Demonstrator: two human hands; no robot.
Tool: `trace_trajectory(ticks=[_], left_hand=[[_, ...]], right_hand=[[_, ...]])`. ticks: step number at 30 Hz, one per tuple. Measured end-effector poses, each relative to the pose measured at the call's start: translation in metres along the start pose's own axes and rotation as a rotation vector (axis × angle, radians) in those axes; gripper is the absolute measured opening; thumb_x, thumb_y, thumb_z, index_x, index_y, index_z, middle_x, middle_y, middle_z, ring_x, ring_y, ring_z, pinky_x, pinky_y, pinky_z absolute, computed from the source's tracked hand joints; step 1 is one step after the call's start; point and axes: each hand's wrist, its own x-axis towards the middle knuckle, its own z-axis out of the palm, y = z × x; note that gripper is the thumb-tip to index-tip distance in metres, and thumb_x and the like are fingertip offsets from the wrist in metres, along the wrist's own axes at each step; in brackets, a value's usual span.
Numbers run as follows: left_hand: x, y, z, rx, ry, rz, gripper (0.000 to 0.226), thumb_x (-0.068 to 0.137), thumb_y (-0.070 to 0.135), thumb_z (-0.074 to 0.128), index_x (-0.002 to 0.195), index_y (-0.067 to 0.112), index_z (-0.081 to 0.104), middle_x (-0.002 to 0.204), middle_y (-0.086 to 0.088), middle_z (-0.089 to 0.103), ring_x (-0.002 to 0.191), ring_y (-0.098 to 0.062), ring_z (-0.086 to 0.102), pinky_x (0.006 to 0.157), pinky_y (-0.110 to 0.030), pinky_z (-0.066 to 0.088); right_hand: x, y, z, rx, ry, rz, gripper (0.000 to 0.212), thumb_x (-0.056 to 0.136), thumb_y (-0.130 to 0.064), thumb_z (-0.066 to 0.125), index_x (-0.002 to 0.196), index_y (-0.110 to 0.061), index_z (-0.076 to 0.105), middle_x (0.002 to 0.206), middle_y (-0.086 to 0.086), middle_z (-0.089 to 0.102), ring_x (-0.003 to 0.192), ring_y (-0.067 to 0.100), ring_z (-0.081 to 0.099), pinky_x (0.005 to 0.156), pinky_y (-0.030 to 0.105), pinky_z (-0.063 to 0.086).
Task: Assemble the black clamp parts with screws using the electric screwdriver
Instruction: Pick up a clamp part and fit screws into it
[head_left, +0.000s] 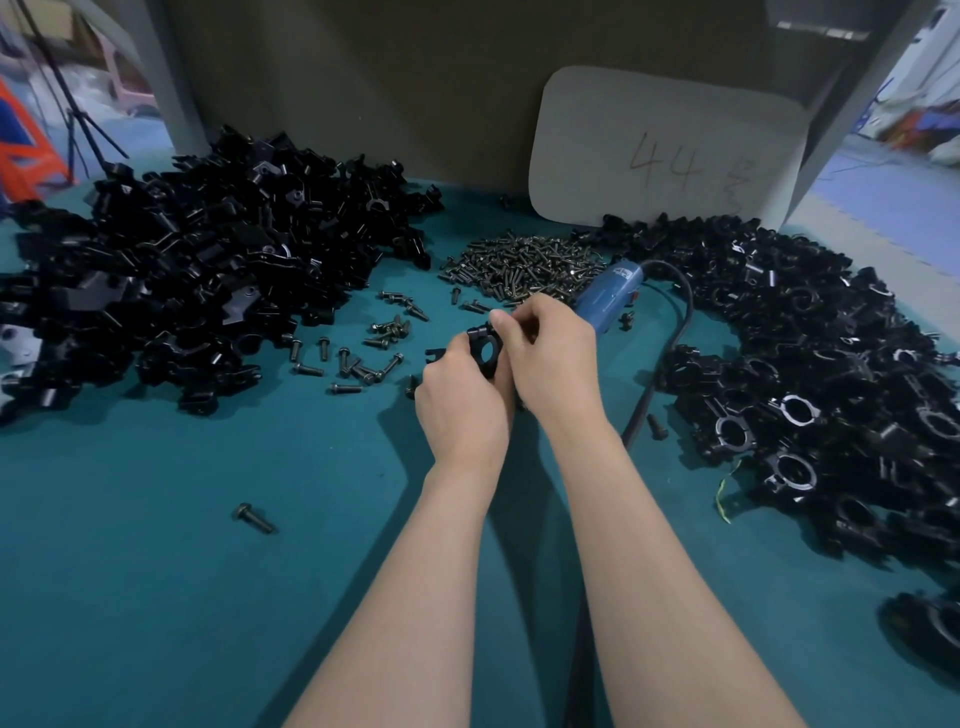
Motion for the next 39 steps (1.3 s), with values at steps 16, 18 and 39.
trace_trajectory(ticks=[16,18,39], left_hand=[[0.000,0.001,-0.003,0.051,-0.030,0.011,0.035,0.094,0.041,0.052,0.108,0.010,0.061,0.091,-0.011,0.069,0.087,-0.035,0.064,0.072,-0.037,0.046],[0.001,-0.001,-0.004,0.066,-0.031,0.017,0.034,0.095,0.041,0.050,0.106,0.010,0.061,0.089,-0.011,0.069,0.086,-0.035,0.064,0.072,-0.038,0.047],[0.056,-0.013,-0.023,0.045,0.208,-0.060,0.032,0.091,0.040,0.060,0.109,0.012,0.062,0.078,0.007,0.059,0.065,-0.010,0.047,0.068,-0.023,0.032]], right_hand=[[0.003,0.004,-0.008,-0.099,-0.145,0.004,0.015,0.093,-0.031,0.057,0.084,-0.019,0.056,0.071,-0.010,0.053,0.071,0.014,0.054,0.064,0.030,0.045],[0.004,0.002,-0.004,-0.153,-0.172,-0.033,0.019,0.097,-0.032,0.050,0.086,-0.017,0.054,0.077,-0.003,0.056,0.076,0.019,0.054,0.066,0.030,0.040],[0.073,0.008,0.063,-0.489,-0.238,0.167,0.042,0.088,-0.002,0.050,0.129,-0.012,0.052,0.133,0.015,0.046,0.121,0.033,0.042,0.099,0.041,0.036]])
